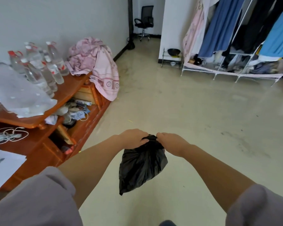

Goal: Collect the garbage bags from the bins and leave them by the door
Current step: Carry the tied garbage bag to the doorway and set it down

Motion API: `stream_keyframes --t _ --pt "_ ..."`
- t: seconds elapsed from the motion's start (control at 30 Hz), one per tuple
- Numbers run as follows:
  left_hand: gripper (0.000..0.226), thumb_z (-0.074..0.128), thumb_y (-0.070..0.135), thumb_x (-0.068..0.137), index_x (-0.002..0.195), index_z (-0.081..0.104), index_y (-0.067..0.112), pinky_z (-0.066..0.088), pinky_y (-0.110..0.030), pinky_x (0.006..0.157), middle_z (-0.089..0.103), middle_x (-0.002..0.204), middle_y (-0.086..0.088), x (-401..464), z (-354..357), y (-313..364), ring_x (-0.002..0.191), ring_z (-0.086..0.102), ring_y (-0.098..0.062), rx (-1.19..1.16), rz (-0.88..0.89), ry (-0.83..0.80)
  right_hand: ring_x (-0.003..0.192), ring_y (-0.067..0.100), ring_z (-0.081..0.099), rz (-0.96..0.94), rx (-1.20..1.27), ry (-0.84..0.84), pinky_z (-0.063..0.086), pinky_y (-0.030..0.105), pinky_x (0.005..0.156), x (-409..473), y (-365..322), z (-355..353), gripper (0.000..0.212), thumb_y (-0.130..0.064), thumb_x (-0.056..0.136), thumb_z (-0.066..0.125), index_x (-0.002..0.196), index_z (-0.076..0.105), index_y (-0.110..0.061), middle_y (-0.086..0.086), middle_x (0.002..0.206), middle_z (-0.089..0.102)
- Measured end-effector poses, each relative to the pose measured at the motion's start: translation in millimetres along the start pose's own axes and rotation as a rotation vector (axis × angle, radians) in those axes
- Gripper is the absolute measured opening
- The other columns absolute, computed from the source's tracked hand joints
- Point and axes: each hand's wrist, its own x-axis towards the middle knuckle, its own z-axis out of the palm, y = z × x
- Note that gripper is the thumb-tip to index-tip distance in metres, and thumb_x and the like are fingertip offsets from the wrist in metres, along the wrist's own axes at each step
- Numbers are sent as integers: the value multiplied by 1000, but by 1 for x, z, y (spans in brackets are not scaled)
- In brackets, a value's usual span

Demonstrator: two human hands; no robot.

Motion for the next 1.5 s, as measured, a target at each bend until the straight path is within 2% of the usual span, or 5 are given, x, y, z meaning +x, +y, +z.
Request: stream_keyframes --t 0.23,0.6,1.03,1.33,1.5 --pt "31 35 31 101 104 55 8 41 -36 78 62 105 -14 149 -48 -45 98 56 -29 3 39 -13 74 23 43 51 21 14 31 32 67 103 104 -31 21 -29 103 28 87 31 -16 -4 74 39" --pt "29 36 32 100 97 54 9 43 -38 76 62 99 -12 360 -125 -85 91 56 -29 -112 -20 11 75 23 44 23 -35 -40 32 33 65 251 280 -112 19 -26 103 28 88 33 -16 9 88 52" --pt "25 36 32 100 87 48 15 38 -36 69 54 85 -6 645 -243 -251 79 49 -24 -113 1 12 76 25 43 48 -3 -38 31 33 67 533 455 -205 19 -26 103 27 88 33 -16 5 87 47" --pt "24 37 32 99 88 49 15 35 -32 67 61 97 -12 816 -325 -346 81 49 -25 -101 3 -1 77 23 43 64 27 -29 30 32 67 702 560 -270 21 -27 103 27 87 34 -15 2 85 45" --pt "24 38 31 99 91 52 12 36 -31 66 61 95 -12 927 -374 -412 77 47 -23 -113 -68 48 78 28 47 14 -10 -11 32 34 67 820 632 -311 22 -26 103 29 96 43 -10 13 97 56"
